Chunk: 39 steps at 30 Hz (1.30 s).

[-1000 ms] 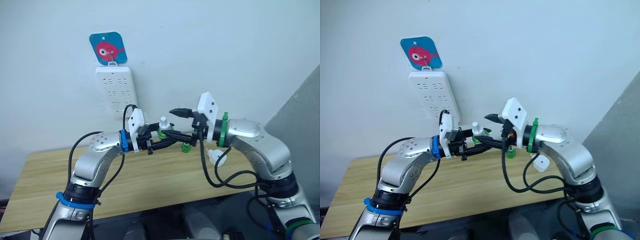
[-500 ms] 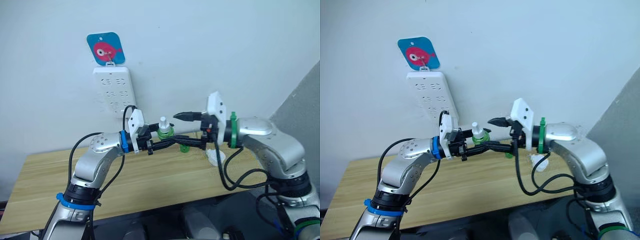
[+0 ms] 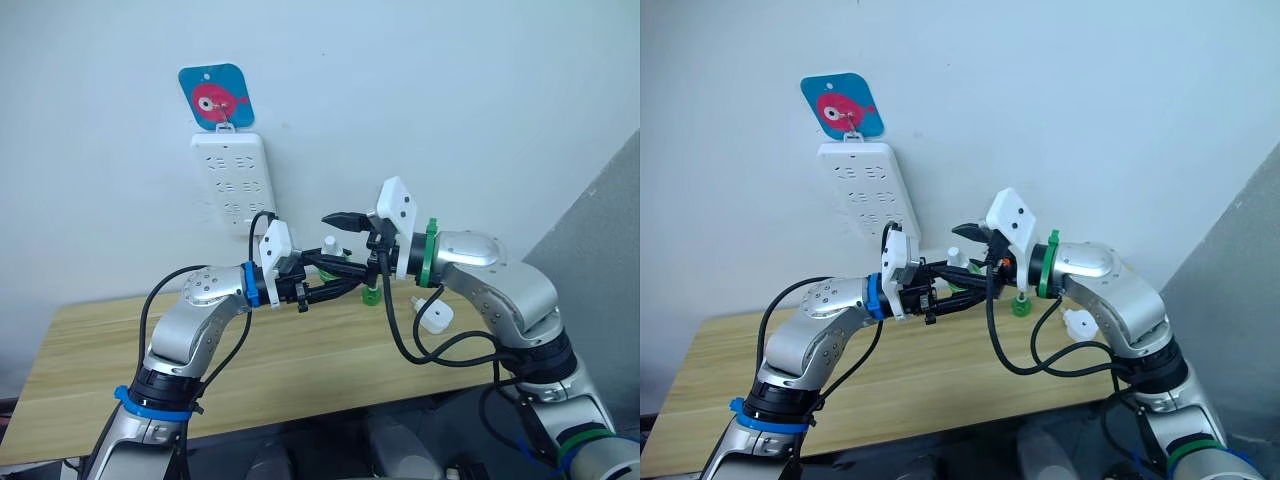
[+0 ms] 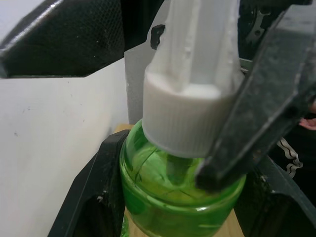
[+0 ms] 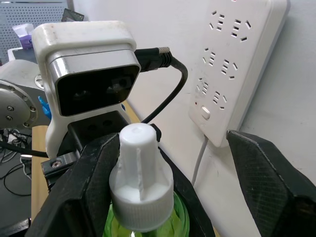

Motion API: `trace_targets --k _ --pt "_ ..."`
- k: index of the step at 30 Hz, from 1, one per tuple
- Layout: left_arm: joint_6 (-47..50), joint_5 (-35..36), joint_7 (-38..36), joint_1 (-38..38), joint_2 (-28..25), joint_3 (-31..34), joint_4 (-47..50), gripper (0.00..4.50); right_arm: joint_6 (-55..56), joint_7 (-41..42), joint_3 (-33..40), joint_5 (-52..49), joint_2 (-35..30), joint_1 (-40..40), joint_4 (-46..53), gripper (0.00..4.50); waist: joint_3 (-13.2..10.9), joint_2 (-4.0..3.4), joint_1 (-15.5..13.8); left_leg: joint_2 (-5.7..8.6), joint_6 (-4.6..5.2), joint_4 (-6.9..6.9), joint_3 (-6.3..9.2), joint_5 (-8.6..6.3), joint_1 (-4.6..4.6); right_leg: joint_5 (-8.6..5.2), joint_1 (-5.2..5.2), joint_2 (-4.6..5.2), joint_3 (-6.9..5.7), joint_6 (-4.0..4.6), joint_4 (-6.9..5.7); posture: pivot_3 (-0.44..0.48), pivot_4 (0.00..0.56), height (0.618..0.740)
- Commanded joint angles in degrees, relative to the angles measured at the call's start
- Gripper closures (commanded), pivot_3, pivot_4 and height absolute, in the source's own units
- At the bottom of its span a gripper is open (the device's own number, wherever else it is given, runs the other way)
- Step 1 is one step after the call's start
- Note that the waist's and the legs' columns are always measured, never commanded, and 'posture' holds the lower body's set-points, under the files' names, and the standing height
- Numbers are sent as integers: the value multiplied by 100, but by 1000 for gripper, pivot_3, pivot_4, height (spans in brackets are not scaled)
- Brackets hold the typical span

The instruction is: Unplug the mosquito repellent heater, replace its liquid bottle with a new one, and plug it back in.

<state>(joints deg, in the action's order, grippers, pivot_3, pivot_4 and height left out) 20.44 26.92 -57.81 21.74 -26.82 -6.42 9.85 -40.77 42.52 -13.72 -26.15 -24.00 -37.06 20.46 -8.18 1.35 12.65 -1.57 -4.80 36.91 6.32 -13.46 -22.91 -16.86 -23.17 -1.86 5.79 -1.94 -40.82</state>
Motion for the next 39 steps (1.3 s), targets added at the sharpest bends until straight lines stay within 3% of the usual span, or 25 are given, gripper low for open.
trace_targets --k 1,7,11,18,26,31,39 --pt "-172 62 -28 -10 5 88 229 2145 -20 187 470 -122 -360 -41 72 928 0 0 0 1 0 0 0 0 0 -1 0 0 0 -1 0 -212 76 740" --pt "-155 63 -7 -42 4 89 241 2146 -255 881 799 -578 -1263 122 301 928 0 0 -10 2 0 1 -2 0 -1 -2 0 0 2 -4 2 -217 81 740" --pt "-159 59 -20 -54 7 94 235 2146 -298 1133 766 -694 -1536 229 470 928 0 0 3 0 1 -1 -3 -1 2 -7 0 -2 2 -12 1 -219 83 740" --pt "-171 52 -20 -35 32 62 211 2146 -306 283 264 -479 -518 139 664 928 0 0 16 -4 1 -1 -4 0 2 -9 0 -7 4 -14 -1 -220 84 740" --pt "-170 47 -28 -40 26 48 229 2146 -161 -153 26 -61 36 -49 302 928 0 0 -17 1 0 2 -2 0 -1 -5 1 1 3 -9 1 -212 82 740" --pt "-168 50 -30 -69 2 61 262 2146 -234 -140 244 -138 -44 -67 223 928 0 0 -11 0 1 0 -1 0 -1 -3 0 1 1 -5 1 -212 82 740" --pt "-212 29 -58 -74 -31 81 217 2146 -371 536 643 -509 -873 108 259 928 0 0 -15 1 1 0 -2 0 -1 -4 0 1 1 -7 2 -210 78 740"
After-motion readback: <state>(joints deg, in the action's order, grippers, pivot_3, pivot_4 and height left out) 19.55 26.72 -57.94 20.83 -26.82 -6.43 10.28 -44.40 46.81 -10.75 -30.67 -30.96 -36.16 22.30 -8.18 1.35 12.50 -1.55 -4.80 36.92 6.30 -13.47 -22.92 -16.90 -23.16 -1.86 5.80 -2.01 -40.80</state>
